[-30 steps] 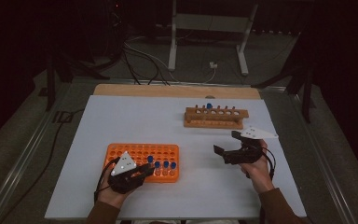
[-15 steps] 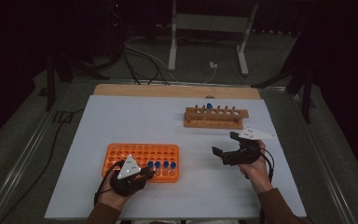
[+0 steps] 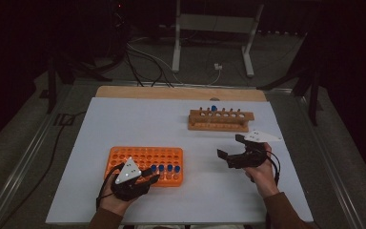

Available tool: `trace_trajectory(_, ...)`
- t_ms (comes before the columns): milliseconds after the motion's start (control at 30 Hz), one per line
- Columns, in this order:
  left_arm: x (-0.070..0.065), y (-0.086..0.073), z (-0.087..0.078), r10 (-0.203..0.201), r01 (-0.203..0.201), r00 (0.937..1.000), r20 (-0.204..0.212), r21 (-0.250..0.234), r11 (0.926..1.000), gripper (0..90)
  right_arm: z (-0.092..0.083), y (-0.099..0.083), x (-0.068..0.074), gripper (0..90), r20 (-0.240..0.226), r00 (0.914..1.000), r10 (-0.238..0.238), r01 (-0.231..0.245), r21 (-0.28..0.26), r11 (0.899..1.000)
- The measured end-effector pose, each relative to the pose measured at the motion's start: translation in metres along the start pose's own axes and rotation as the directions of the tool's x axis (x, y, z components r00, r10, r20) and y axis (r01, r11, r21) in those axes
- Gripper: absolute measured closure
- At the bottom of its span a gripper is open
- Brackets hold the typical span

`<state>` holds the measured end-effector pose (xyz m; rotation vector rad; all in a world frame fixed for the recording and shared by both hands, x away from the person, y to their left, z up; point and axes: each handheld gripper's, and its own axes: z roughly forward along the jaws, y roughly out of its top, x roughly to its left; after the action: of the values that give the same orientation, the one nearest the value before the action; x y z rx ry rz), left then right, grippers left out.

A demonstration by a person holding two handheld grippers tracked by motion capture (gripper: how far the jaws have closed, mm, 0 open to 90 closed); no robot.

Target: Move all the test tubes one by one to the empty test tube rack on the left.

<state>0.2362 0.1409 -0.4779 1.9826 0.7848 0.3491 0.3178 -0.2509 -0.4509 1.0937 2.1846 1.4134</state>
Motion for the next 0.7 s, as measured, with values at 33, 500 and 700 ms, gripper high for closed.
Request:
trace_trajectory(33, 0.000, 0.000, -0.001, 0.002, -0.002, 1.0000, -0.008, 0.003, 1.0000, 72.3, 0.000, 0.000, 0.000, 0.0, -0.001, 1.0000, -0.001, 0.001, 0.000, 1.000)
trace_trajectory(500, 0.006, -0.002, 0.001, -0.027, 0.027, 0.9995, 0.013, 0.008, 0.9996, 64.6, 0.009, 0.025, -0.005, 0.0, 0.021, 0.9998, 0.000, 0.001, -0.031, 1.000)
trace_trajectory(700, 0.009, 0.001, -0.007, -0.036, 0.038, 0.9982, 0.047, -0.048, 0.9981, 52.5, 0.018, 0.037, -0.012, 0.0, 0.050, 0.9987, 0.006, -0.004, -0.037, 0.999)
